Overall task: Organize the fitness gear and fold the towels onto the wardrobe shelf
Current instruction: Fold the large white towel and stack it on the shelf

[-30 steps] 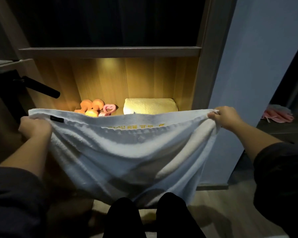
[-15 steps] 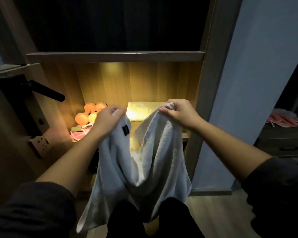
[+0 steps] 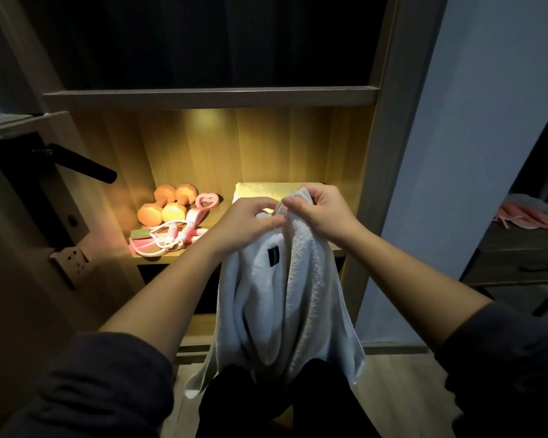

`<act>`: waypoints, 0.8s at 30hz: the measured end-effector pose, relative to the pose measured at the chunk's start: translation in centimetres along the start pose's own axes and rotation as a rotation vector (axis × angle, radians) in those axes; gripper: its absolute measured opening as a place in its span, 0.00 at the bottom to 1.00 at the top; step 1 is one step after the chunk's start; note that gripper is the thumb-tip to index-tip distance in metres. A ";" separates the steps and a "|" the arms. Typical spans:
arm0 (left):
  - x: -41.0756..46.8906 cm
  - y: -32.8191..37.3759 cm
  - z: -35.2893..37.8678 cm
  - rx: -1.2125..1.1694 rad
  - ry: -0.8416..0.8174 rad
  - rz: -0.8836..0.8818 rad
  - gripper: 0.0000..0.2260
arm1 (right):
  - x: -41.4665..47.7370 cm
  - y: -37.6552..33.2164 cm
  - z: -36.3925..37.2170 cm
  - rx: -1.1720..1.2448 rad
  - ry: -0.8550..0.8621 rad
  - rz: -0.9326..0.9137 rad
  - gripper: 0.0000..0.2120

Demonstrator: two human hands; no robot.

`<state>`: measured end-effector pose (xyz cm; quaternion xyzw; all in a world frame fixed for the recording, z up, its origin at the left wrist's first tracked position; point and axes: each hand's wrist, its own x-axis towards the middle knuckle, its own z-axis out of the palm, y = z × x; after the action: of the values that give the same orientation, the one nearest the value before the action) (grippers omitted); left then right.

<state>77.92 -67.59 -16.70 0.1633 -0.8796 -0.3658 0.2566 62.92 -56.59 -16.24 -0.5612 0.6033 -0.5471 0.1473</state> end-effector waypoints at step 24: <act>-2.4 -5.6 -8.3 -0.290 0.915 -0.337 0.09 | -8.9 19.9 -3.1 -0.749 -0.432 0.682 0.08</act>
<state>85.16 -74.95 -16.59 0.4093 -0.5786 -0.4113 0.5732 53.12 -52.15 -35.42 -0.4475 0.8604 -0.0884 0.2271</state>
